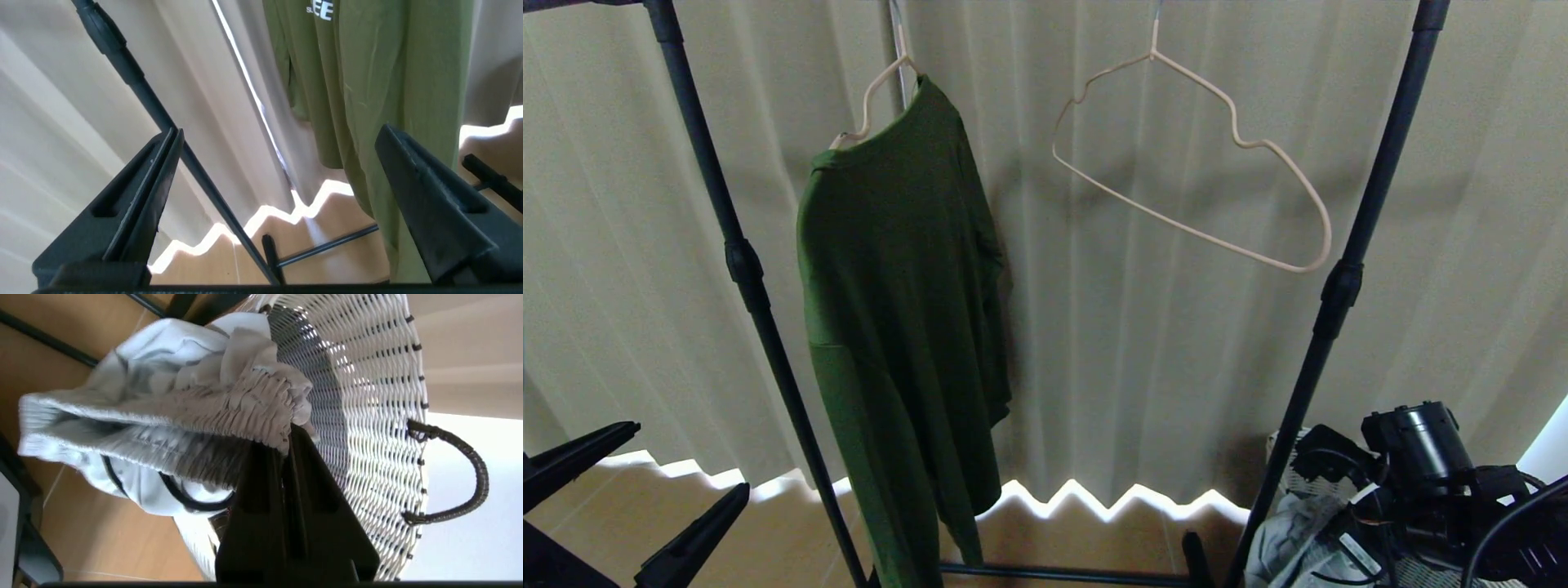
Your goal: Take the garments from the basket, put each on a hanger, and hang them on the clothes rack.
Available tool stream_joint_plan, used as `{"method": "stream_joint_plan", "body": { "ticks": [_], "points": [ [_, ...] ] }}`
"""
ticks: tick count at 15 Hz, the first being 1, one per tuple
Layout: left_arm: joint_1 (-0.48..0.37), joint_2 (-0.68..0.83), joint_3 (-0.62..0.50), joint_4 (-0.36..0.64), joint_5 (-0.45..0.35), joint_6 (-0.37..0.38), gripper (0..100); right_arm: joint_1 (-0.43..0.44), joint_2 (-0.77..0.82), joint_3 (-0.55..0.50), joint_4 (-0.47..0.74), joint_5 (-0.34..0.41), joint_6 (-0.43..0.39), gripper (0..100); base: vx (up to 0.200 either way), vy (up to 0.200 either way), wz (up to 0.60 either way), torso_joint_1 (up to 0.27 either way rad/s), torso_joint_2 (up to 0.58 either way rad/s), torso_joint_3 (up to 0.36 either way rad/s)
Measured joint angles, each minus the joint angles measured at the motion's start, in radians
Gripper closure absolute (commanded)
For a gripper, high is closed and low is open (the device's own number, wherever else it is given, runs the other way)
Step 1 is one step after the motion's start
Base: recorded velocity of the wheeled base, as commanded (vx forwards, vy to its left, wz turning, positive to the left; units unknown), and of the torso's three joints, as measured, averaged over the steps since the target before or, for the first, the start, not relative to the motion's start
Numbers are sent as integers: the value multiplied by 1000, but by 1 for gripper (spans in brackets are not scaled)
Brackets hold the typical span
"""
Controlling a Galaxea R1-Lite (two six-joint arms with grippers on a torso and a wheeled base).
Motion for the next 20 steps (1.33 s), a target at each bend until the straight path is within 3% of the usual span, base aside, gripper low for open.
{"method": "stream_joint_plan", "body": {
  "ticks": [10, 14, 20],
  "points": [
    [-5, 2, 6, 0, -2, 1, 0, 10, -310, 14, -3, 25, 20, 100, 0, 0, 0, 0, 0, 0],
    [-3, 4, 6, 0, 0, -1, 0, 53, -408, 9, -3, 27, 34, 100, 0, 0, 0, 0, 0, 0],
    [0, 14, 0, 0, 1, -2, 0, 73, -452, 4, -10, 31, 37, 100, -200, 0, 0, 0, 3, 5]
  ]
}}
